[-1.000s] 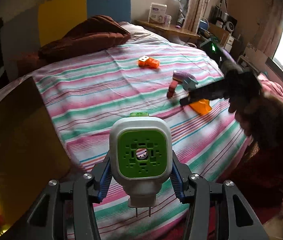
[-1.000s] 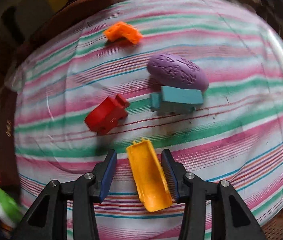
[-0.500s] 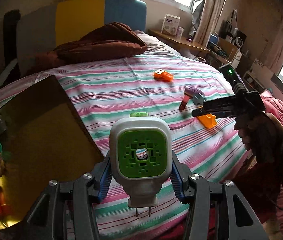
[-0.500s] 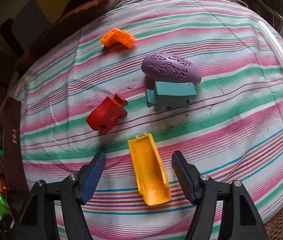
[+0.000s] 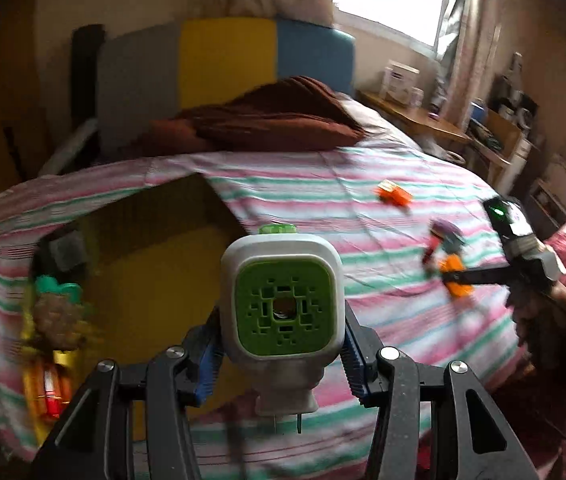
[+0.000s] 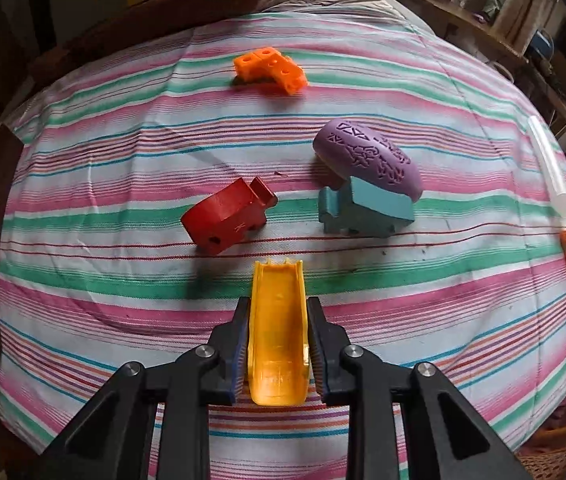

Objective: Organize rigid objects
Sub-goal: 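Carry the plug device into the gold tray and open the left tool, then carry the yellow slide piece over the gold tray with the right tool, then open the right tool to drop the yellow piece into the tray, then move both tools back over the toys on the bedspread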

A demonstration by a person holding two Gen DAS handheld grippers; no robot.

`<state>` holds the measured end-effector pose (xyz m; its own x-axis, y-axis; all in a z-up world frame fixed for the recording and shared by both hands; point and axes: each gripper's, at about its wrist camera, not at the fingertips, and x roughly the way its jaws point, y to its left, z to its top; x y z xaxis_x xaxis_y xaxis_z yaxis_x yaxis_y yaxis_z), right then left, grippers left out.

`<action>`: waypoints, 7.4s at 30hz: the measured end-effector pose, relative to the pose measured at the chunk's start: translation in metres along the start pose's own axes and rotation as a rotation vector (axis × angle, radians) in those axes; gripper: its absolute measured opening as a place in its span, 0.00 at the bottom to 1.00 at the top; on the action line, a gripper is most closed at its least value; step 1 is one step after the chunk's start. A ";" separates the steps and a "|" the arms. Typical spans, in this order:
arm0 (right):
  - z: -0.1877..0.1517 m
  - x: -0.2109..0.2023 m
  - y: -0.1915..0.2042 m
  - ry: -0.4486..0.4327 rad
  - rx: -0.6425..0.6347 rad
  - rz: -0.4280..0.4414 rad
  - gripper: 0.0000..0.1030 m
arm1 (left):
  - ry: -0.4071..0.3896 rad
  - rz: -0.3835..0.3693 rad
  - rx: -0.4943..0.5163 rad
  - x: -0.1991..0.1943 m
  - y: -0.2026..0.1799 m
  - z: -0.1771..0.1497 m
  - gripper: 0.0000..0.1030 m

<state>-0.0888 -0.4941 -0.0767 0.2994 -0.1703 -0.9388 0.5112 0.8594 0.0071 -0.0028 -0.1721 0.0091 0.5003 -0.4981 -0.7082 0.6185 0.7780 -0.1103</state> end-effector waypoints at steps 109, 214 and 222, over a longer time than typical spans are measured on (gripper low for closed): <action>-0.005 -0.072 0.112 -0.131 -0.258 0.104 0.25 | 0.002 0.376 -0.306 -0.049 0.160 -0.075 0.67; 0.041 -0.063 -0.093 -0.448 0.563 -0.043 0.43 | -0.003 0.278 0.080 0.003 0.019 -0.003 0.77; 0.032 -0.054 -0.115 -0.381 0.708 0.120 0.43 | 0.021 0.203 0.164 0.030 -0.028 0.009 0.77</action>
<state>-0.1378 -0.5990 -0.0158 0.5728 -0.3588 -0.7370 0.8085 0.3953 0.4360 0.0006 -0.2126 -0.0028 0.6127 -0.3284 -0.7189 0.5973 0.7881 0.1490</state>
